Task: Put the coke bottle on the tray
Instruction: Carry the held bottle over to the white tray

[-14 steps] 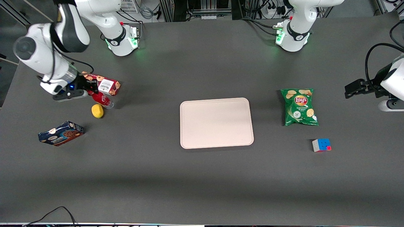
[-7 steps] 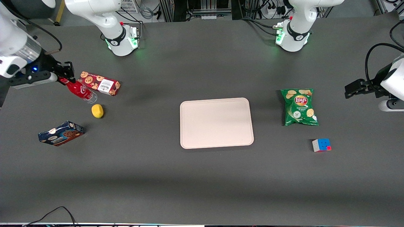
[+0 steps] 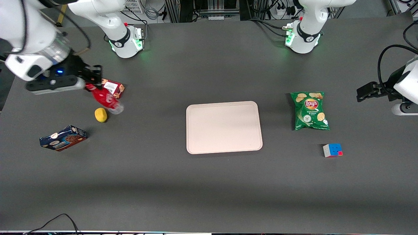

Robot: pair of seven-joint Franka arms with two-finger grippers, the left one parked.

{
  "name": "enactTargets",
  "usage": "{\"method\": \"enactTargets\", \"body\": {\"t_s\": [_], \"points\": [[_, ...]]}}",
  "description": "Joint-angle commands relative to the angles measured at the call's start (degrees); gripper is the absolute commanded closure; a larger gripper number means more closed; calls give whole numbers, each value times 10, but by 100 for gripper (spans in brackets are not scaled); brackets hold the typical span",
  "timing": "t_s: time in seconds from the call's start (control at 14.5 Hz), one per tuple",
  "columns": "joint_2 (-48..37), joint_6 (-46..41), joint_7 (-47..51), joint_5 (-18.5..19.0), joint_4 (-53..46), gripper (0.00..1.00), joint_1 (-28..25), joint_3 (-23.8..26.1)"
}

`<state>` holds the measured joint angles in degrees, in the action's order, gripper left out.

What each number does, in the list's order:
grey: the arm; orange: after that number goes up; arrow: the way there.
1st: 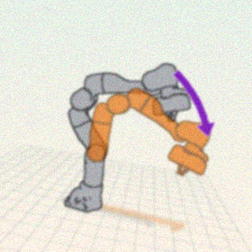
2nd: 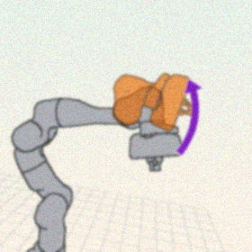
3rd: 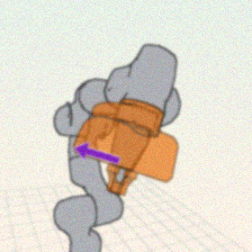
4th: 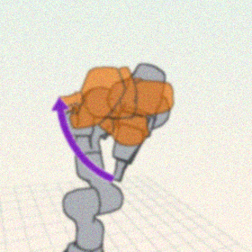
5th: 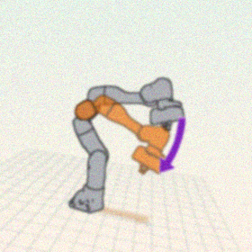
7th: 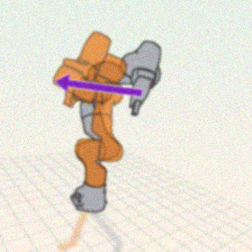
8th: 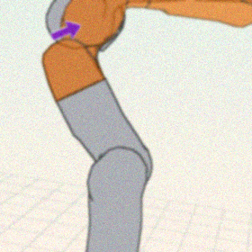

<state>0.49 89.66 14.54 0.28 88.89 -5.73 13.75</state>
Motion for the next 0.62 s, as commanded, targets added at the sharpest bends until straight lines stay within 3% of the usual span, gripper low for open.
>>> {"method": "enactTargets", "body": {"t_s": [0.0, 0.28, 0.55], "points": [[123, -27, 163, -4, -133, 100, -43, 57], [201, 19, 243, 9, -161, 100, -110, 60], [266, 83, 333, 80, -154, 100, -149, 100]]}}
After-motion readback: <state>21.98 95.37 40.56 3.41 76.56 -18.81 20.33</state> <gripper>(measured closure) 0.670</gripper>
